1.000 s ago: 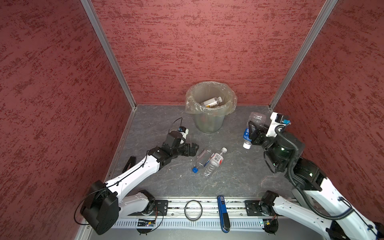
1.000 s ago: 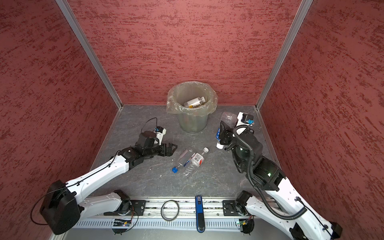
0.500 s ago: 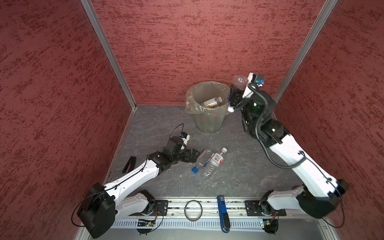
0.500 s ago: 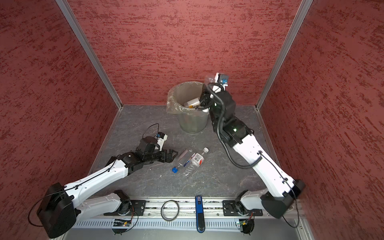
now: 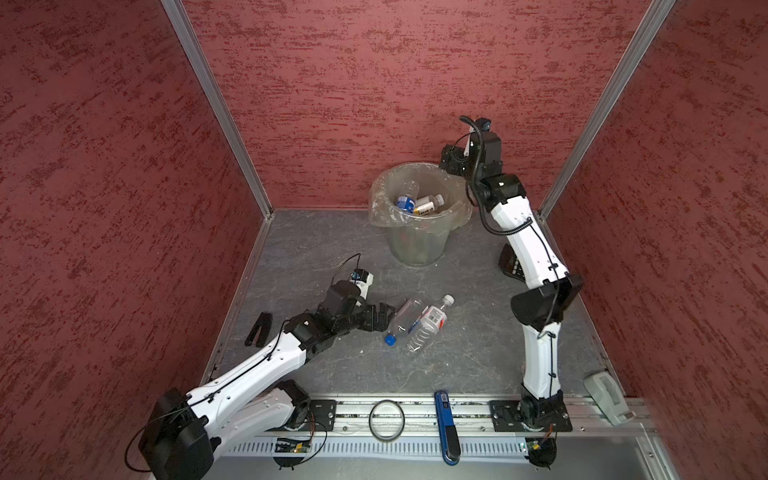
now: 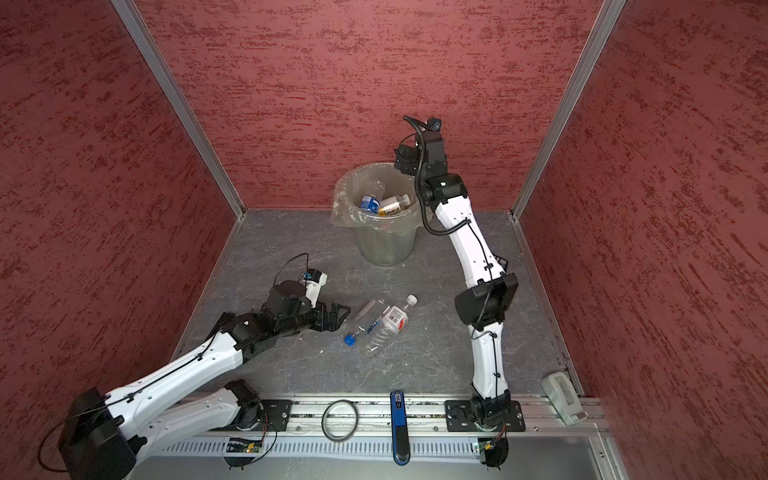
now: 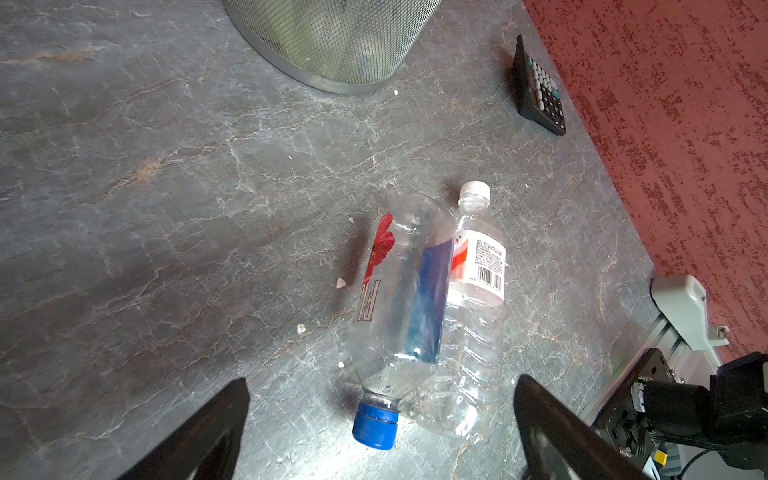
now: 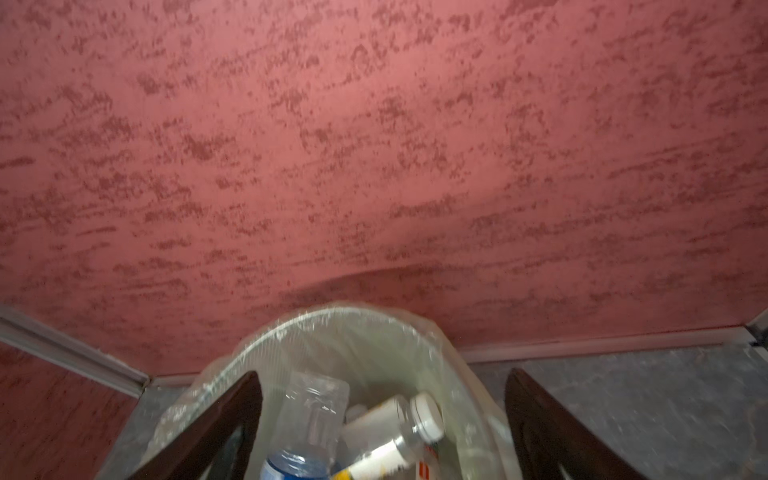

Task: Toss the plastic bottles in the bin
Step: 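Carry the crushed clear bottle over the bin and open the right gripper, then draw the right gripper back while the left gripper reaches the blue-cap bottle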

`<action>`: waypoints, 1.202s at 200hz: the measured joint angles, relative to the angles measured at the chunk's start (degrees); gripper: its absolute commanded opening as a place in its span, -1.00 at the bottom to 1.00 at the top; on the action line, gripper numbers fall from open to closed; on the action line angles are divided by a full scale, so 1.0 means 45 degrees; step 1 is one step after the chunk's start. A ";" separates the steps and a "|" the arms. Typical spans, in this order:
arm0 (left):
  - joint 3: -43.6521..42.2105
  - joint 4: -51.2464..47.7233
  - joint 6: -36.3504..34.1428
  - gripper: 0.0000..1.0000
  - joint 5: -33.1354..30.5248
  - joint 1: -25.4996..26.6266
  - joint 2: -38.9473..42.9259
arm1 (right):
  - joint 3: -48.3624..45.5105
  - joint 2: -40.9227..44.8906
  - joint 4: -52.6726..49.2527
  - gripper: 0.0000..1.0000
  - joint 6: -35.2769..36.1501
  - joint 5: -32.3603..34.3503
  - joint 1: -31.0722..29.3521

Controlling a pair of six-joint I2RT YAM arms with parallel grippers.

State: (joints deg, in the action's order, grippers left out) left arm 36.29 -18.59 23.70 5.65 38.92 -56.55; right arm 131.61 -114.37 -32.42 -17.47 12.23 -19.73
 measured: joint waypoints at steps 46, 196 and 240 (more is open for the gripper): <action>0.0243 -0.0015 -0.0189 0.99 0.0102 0.0063 -0.1326 | -0.4104 0.5309 0.1477 0.83 -0.0160 -0.0092 -0.0097; 0.3492 -0.0257 -0.1443 0.97 -0.0379 0.1734 -0.6241 | -1.4800 1.2842 0.1156 0.83 -0.0690 -0.0442 -0.0092; 0.4090 -0.0806 -0.1647 0.94 -0.1171 0.2161 -0.7009 | -1.5912 1.3420 0.0627 0.79 -0.0583 -0.0442 -0.0092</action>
State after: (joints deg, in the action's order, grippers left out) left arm 54.70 -22.22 16.29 0.38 48.64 -88.09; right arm 60.01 -53.98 -29.61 -20.10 10.24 -20.14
